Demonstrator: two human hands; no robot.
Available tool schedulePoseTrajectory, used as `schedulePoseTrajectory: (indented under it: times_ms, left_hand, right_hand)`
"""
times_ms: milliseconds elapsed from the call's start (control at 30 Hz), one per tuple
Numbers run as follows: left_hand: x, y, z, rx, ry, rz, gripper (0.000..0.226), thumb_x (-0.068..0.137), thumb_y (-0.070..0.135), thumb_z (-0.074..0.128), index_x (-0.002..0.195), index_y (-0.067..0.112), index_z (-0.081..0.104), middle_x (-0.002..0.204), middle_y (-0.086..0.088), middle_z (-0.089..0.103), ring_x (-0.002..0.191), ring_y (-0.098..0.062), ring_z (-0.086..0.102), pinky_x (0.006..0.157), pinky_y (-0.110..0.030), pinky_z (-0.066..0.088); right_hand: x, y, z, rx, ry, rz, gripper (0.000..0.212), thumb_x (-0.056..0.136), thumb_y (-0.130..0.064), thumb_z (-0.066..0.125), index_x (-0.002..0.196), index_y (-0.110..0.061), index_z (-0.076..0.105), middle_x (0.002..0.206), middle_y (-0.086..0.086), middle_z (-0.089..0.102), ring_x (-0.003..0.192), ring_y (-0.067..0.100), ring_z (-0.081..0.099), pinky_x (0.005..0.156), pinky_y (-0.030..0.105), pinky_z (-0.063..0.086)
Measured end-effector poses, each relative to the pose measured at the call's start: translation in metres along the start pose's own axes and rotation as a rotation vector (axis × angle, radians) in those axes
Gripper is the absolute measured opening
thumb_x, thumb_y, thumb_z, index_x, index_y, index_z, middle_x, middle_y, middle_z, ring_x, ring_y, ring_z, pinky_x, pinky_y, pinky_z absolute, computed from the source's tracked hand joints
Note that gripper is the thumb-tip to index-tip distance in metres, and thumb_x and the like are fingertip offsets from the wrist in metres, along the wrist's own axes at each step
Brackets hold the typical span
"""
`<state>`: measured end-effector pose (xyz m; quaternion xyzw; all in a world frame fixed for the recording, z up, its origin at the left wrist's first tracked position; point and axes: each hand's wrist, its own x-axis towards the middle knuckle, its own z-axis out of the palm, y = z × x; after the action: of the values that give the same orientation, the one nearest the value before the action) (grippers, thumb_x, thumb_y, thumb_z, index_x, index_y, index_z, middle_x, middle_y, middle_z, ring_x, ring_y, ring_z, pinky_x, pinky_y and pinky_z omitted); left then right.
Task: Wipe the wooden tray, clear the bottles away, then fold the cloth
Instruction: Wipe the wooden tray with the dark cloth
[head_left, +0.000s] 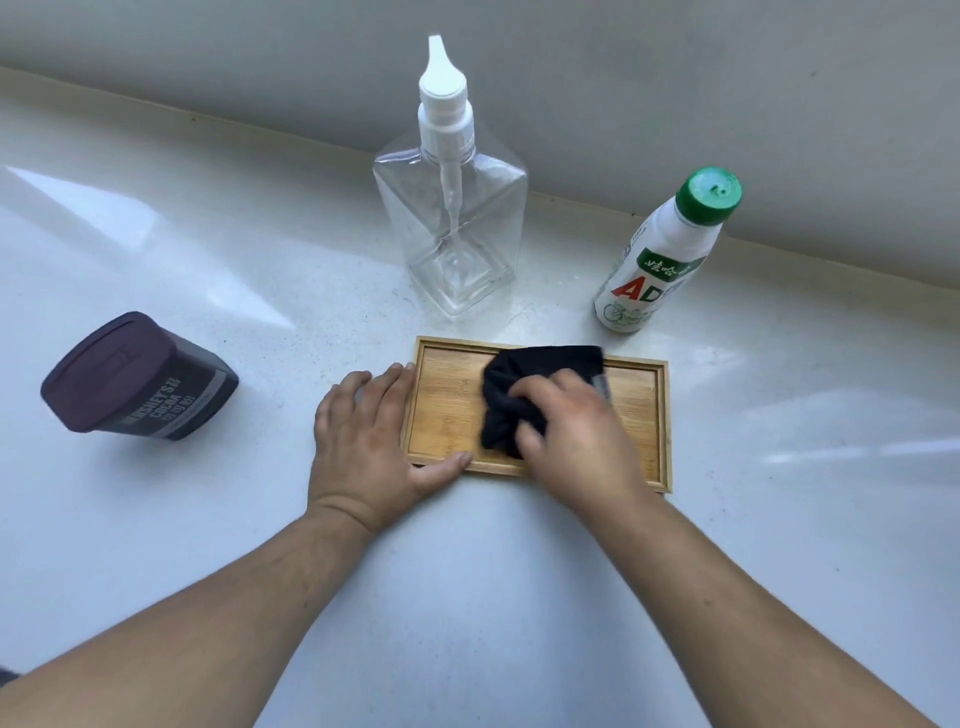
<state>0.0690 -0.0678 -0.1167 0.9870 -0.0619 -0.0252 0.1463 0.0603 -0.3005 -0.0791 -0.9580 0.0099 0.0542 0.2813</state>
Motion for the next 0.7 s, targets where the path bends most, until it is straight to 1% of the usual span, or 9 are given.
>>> schedulePoseTrajectory:
  times_ms: [133,167,233,367,467,533,567,600,700]
  left_hand:
    - [0.001,-0.002,0.001,-0.002,0.006,0.008,0.116,0.065,0.092,0.056,0.154,0.018,0.047,0.153,-0.001,0.054,0.144,-0.033,0.038,0.122,-0.059,0.025]
    - [0.001,-0.002,0.001,-0.002,0.002,0.009,0.115,0.066,0.091,0.056,0.154,0.018,0.047,0.152,-0.001,0.054,0.144,-0.033,0.038,0.122,-0.058,0.025]
    - [0.001,-0.003,0.000,-0.013,-0.008,0.011,0.110,0.070,0.089,0.054,0.154,0.018,0.048,0.152,-0.001,0.055,0.144,-0.034,0.038,0.122,-0.057,0.024]
    - [0.000,-0.001,-0.011,-0.063,-0.057,0.005,0.088,0.090,0.075,0.036,0.157,0.020,0.046,0.158,-0.003,0.052,0.146,-0.034,0.035,0.124,-0.054,0.021]
    - [0.001,0.000,-0.023,-0.117,-0.094,0.004,0.073,0.099,0.062,0.037,0.157,0.020,0.047,0.159,-0.004,0.051,0.144,-0.033,0.038,0.124,-0.052,0.023]
    - [0.005,-0.001,-0.033,-0.170,-0.113,0.008,0.061,0.102,0.051,0.049,0.154,0.019,0.051,0.154,-0.005,0.057,0.141,-0.033,0.042,0.120,-0.049,0.031]
    - [0.007,-0.001,-0.039,-0.214,-0.127,-0.002,0.055,0.103,0.046,0.053,0.150,0.018,0.055,0.148,-0.006,0.062,0.138,-0.033,0.045,0.115,-0.047,0.037]
    - [0.009,-0.001,-0.045,-0.270,-0.147,-0.029,0.049,0.102,0.043,0.054,0.145,0.019,0.060,0.140,-0.006,0.067,0.133,-0.032,0.049,0.105,-0.045,0.043]
    - [0.015,-0.001,-0.060,-0.452,-0.264,-0.175,0.041,0.099,0.040,0.050,0.135,0.029,0.065,0.125,0.003,0.073,0.109,-0.020,0.061,0.080,-0.036,0.048]
  right_hand:
    - [-0.008,0.023,-0.027,0.086,0.117,0.365,0.032,0.086,-0.018,0.062,0.116,-0.029,0.066,0.109,0.000,0.057,0.100,0.030,0.060,0.078,0.037,0.050]
    - [-0.014,0.014,-0.029,0.141,0.127,0.380,0.031,0.085,-0.019,0.061,0.113,-0.031,0.065,0.109,-0.003,0.055,0.099,0.027,0.060,0.077,0.037,0.050]
    - [-0.039,-0.016,-0.027,0.150,0.116,0.251,0.029,0.081,-0.025,0.060,0.108,-0.035,0.062,0.106,-0.009,0.054,0.095,0.021,0.057,0.075,0.036,0.050]
    - [-0.121,-0.072,0.003,0.018,-0.103,0.007,0.027,0.078,-0.034,0.053,0.105,-0.037,0.055,0.099,-0.010,0.049,0.089,0.018,0.053,0.067,0.033,0.048]
    - [-0.154,-0.090,0.031,-0.049,-0.325,-0.099,0.032,0.086,-0.034,0.049,0.117,-0.030,0.057,0.109,-0.004,0.051,0.099,0.024,0.053,0.079,0.037,0.049]
    - [-0.157,-0.093,0.040,-0.014,-0.475,-0.134,0.037,0.092,-0.045,0.053,0.126,-0.033,0.058,0.117,-0.005,0.053,0.108,0.022,0.051,0.089,0.036,0.047]
    - [-0.154,-0.091,0.039,0.047,-0.482,-0.101,0.039,0.092,-0.054,0.055,0.127,-0.036,0.059,0.118,-0.008,0.055,0.110,0.017,0.050,0.093,0.033,0.046]
    - [-0.149,-0.085,0.033,0.122,-0.419,-0.029,0.040,0.091,-0.060,0.055,0.124,-0.039,0.062,0.118,-0.013,0.057,0.112,0.012,0.051,0.094,0.031,0.046]
    - [-0.122,-0.046,-0.005,0.232,0.080,0.354,0.040,0.092,-0.059,0.055,0.124,-0.037,0.064,0.123,-0.016,0.062,0.118,0.010,0.054,0.098,0.034,0.048]
